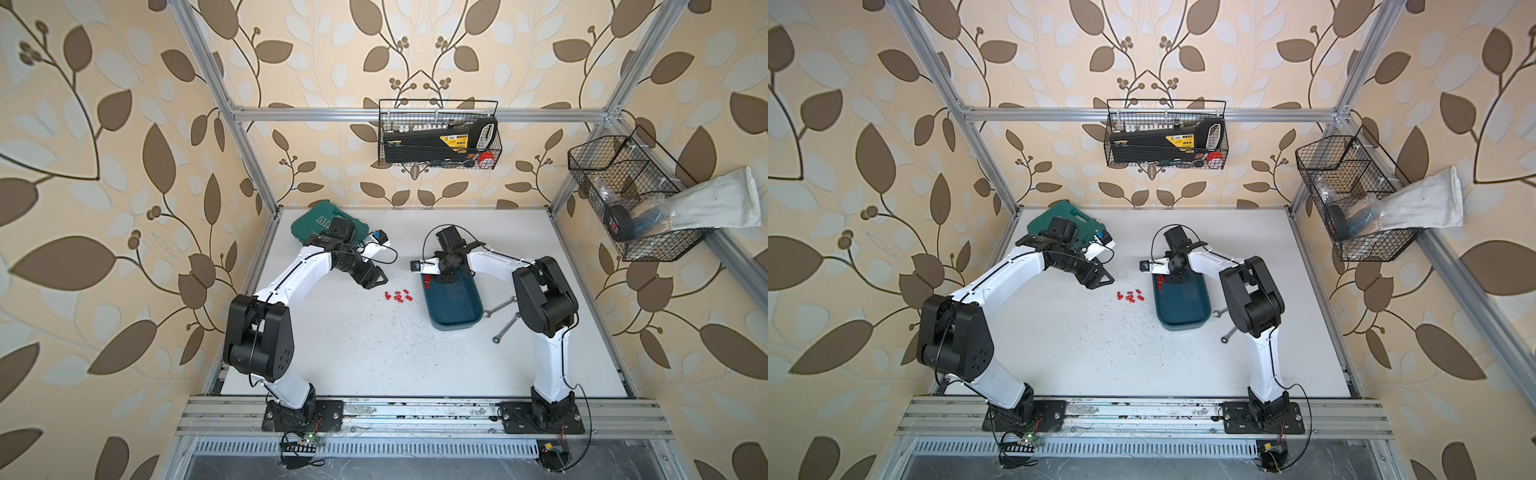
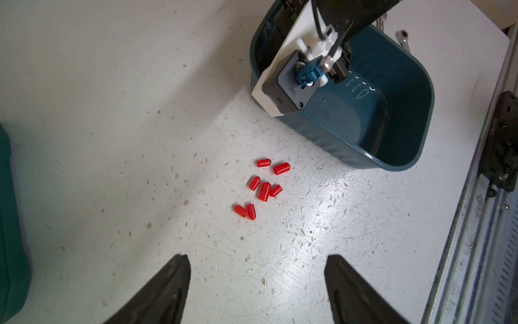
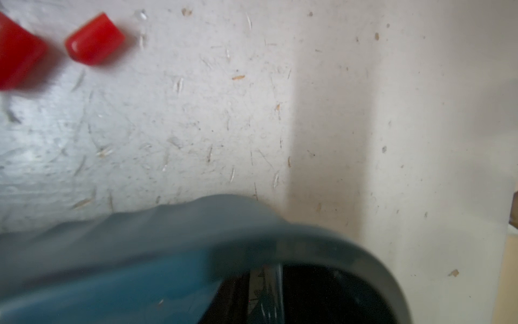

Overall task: Take the screw protection sleeves out of the storage box
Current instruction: Pick up the screw protection sleeve from the storage box.

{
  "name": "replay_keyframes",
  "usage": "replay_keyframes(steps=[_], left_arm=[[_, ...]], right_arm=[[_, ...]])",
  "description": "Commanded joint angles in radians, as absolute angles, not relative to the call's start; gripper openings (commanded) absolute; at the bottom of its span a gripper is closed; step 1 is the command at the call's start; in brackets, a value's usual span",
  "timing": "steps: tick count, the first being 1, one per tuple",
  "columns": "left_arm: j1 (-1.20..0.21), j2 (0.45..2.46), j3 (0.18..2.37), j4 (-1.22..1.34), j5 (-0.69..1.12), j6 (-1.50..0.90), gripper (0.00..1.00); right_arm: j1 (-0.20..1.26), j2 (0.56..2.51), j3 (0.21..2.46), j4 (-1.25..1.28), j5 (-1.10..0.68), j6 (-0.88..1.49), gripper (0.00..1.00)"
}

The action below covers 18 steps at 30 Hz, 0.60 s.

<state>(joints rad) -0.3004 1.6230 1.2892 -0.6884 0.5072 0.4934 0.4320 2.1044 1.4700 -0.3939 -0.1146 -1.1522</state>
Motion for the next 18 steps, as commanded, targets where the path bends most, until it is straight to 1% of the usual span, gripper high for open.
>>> replay_keyframes(steps=[1,6,11,18], left_arm=[[-0.293,1.583,1.304,-0.703,0.537,0.508,0.81],[-0.292,1.577,1.300,-0.701,0.526,0.511,0.81],[-0.288,1.574,1.296,-0.699,0.514,0.510,0.82],[-0.287,1.565,1.290,-0.701,0.508,0.514,0.83]], right_arm=[[0.438,2.142,1.491,-0.436,-0.112,-1.182,0.21],[0.439,2.139,1.476,-0.450,-0.113,-1.193,0.11],[0.429,2.091,1.447,-0.451,-0.100,-1.182,0.00],[0.388,1.987,1.412,-0.487,-0.110,-1.115,0.00]])
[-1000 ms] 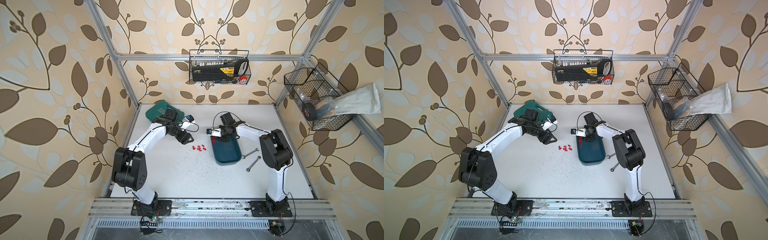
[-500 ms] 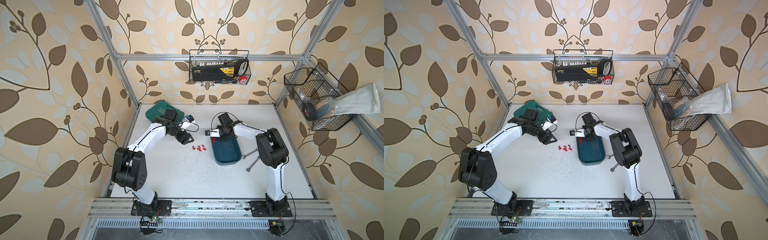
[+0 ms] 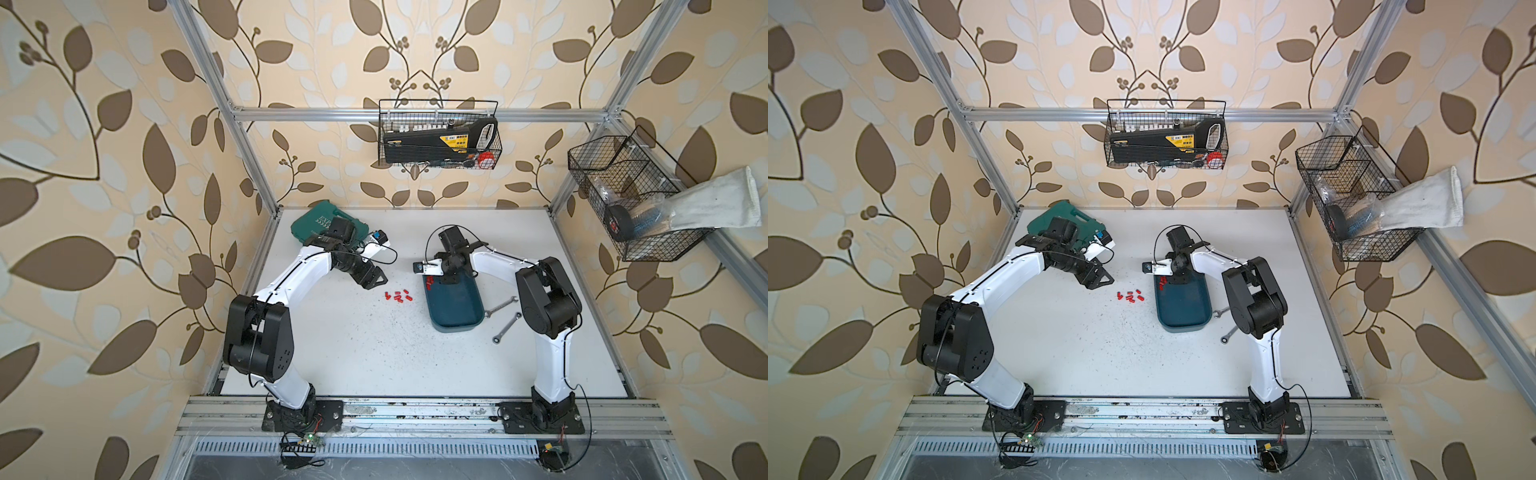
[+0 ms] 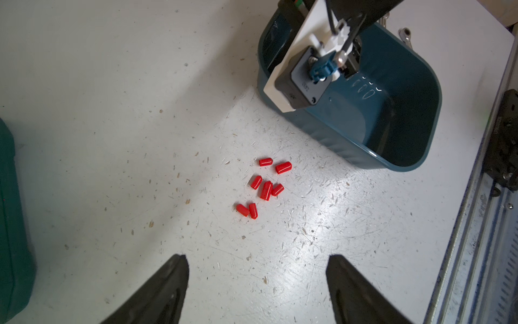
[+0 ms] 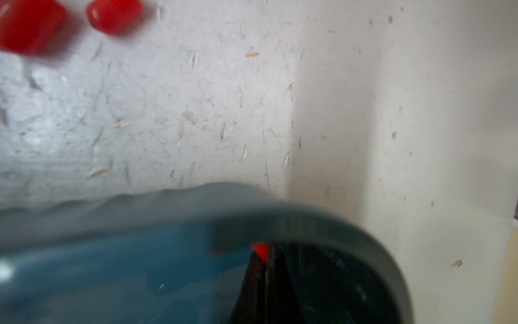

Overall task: Take the screw protection sleeves out of the storage box
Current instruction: Pick up the screw protection sleeve from the storage box, then place the screw protection sleeve at the center of the board.

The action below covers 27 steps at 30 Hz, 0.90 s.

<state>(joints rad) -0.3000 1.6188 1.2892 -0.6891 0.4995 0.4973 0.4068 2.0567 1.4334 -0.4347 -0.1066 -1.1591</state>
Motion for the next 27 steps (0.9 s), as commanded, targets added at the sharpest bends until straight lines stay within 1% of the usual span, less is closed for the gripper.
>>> replay_keyframes(steps=[1,5,8,14,16,20,23,27], left_arm=[[-0.287,1.564,1.288,-0.700,0.508,0.514,0.83],[-0.285,1.558,1.284,-0.695,0.503,0.518,0.84],[-0.279,1.545,1.270,-0.683,0.505,0.522,0.85],[-0.250,1.515,1.177,-0.601,0.548,0.528,0.95],[-0.238,1.507,1.138,-0.560,0.566,0.532,0.99],[-0.207,1.482,1.071,-0.513,0.625,0.565,0.99],[-0.175,1.483,1.058,-0.535,0.661,0.606,0.99],[-0.075,1.476,1.049,-0.575,0.756,0.656,0.99]], right_arm=[[0.381,1.970,1.410,-0.499,-0.116,-1.100,0.00],[0.369,1.903,1.403,-0.552,-0.137,-1.037,0.00],[0.369,1.843,1.414,-0.630,-0.205,-0.972,0.00],[0.412,1.747,1.443,-0.742,-0.393,-0.780,0.00],[0.439,1.749,1.453,-0.752,-0.426,-0.715,0.00],[0.500,1.791,1.474,-0.734,-0.442,-0.588,0.00],[0.543,1.838,1.487,-0.700,-0.428,-0.512,0.00],[0.611,1.917,1.516,-0.664,-0.371,-0.450,0.00]])
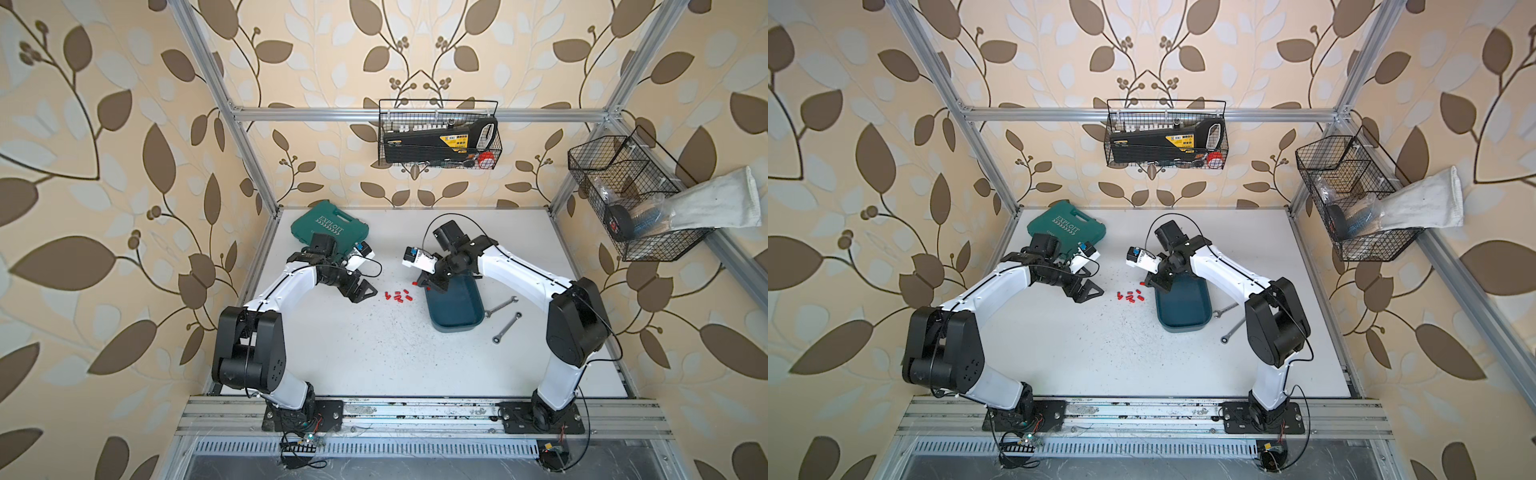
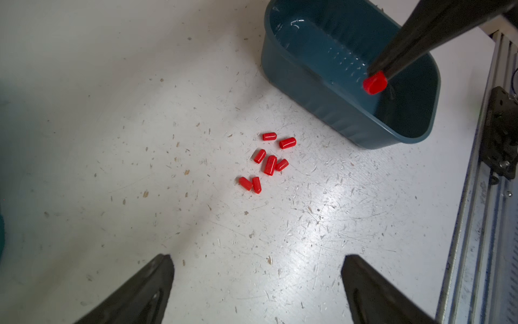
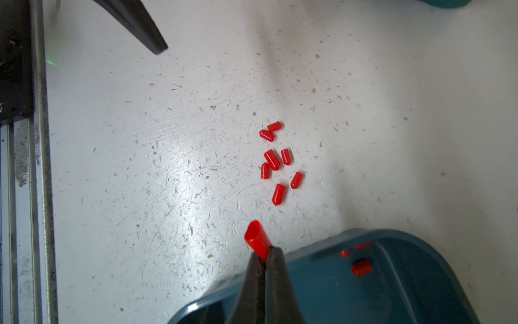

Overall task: Take the screw protection sleeves out of the storage box
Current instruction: Place the screw protection sleeve at the center of the board.

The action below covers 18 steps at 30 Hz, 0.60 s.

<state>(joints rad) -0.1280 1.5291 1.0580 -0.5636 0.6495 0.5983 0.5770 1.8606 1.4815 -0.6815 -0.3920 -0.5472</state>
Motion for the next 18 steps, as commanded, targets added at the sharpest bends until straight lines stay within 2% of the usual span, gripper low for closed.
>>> replay_keyframes(steps=[1,7,18], left_arm=[[-0.051,1.472,1.047,-0.578,0.765,0.661,0.99],[0.036,1.425,1.037,-0.574,0.809,0.661,0.99],[0.040,1.423,1.017,-0.598,0.949,0.743,0.99]], right_arm=[[0.626,1.938,1.525,-0.655,-0.357,-0.434,0.00],[0.692,2.071,1.600,-0.648,-0.269,-0.393,0.02],[0.704,2.203,1.698,-0.679,-0.216,-0.379,0.12]])
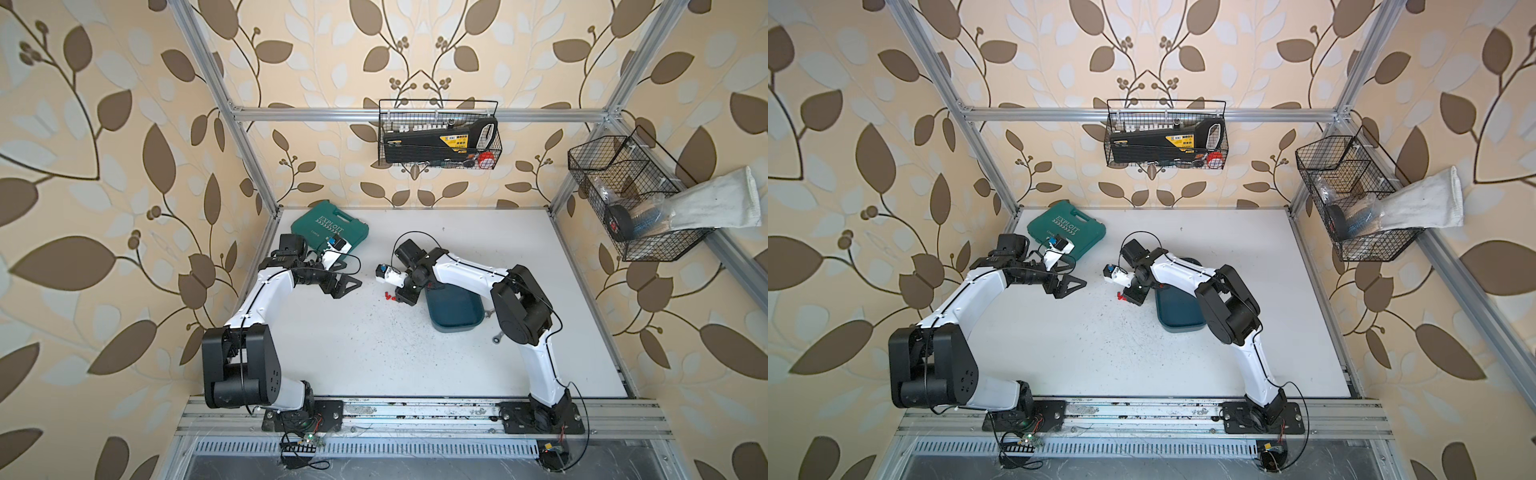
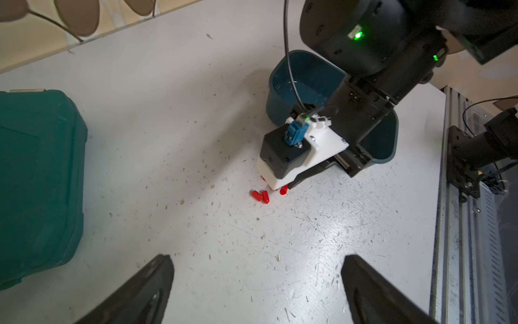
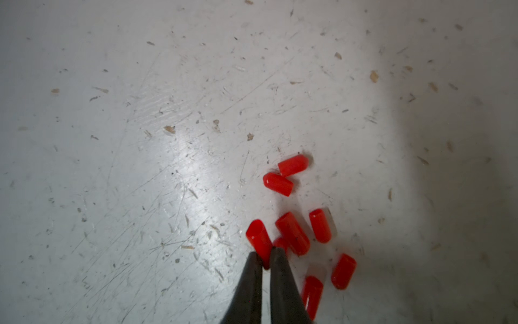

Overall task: Take the screw protection sleeves out of the storage box
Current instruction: Place the screw protection sleeve at the center of the board.

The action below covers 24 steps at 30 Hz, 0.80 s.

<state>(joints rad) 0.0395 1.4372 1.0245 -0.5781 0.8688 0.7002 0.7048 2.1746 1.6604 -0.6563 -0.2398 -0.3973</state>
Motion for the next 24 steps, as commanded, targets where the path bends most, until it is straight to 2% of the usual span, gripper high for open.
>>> replay_keyframes(steps=[1,15,24], left_arm=[[0.040,1.425,1.019,-0.601,0.954,0.745,0.99],[0.038,1.424,1.016,-0.633,1.006,0.779,0.99],[0.004,1.420,1.003,-0.629,1.020,0.791,0.99]], right_arm=[[0.704,2.204,1.702,-0.682,-0.215,-0.382,0.12],[0.704,2.208,1.756,-0.752,-0.215,-0.421,0.26],[0.666,2.003,1.640,-0.794,-0.372,-0.533,0.37]])
